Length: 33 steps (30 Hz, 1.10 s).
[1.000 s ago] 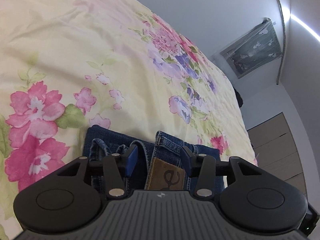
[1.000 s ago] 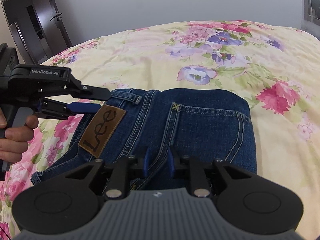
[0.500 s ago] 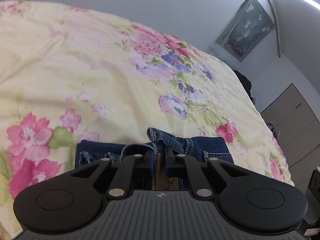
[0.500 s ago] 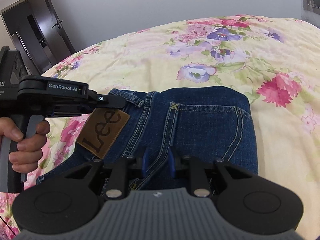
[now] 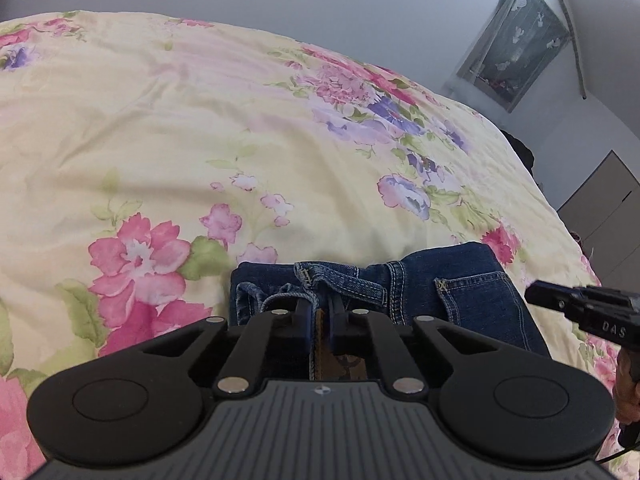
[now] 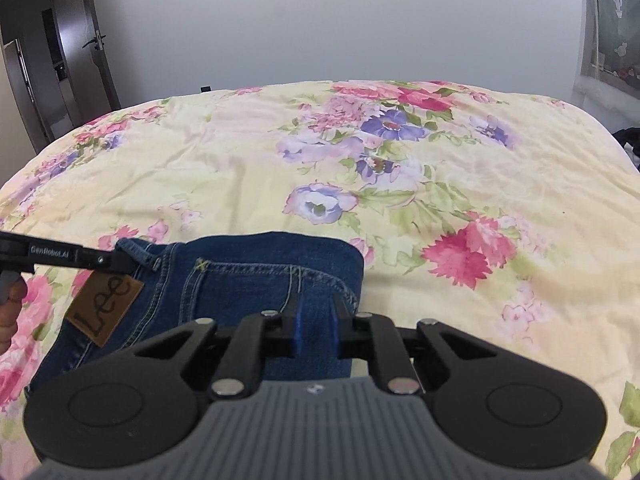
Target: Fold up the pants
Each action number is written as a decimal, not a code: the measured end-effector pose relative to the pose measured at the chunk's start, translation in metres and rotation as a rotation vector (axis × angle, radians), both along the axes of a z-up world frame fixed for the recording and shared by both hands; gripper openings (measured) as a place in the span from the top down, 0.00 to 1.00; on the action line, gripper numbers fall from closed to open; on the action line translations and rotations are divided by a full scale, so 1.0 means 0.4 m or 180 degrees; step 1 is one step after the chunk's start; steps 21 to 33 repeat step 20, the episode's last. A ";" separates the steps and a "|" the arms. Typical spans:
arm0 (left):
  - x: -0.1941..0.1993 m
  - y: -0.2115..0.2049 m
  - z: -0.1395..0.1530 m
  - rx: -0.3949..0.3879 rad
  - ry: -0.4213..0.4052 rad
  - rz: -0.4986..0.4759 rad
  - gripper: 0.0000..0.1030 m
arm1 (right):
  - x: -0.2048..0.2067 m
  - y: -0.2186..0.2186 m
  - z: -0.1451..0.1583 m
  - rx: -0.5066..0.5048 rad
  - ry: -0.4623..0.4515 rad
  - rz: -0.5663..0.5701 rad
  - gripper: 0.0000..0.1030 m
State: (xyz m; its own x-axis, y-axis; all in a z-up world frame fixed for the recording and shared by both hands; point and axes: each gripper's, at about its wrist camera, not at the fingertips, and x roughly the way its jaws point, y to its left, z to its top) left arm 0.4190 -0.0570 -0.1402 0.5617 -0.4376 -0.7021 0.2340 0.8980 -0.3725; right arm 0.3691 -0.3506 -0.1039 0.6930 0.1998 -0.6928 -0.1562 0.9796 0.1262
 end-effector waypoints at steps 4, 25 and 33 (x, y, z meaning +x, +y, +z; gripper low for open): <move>0.018 0.009 -0.028 -0.0023 0.0024 -0.0009 0.91 | 0.107 0.007 -0.056 0.0080 0.0220 -0.0071 0.98; -0.041 0.010 0.032 0.0256 -0.0016 0.0224 0.73 | 0.075 0.026 -0.052 -0.0169 0.0334 -0.0076 0.96; -0.041 0.010 0.032 0.0256 -0.0016 0.0224 0.73 | 0.075 0.026 -0.052 -0.0169 0.0334 -0.0076 0.96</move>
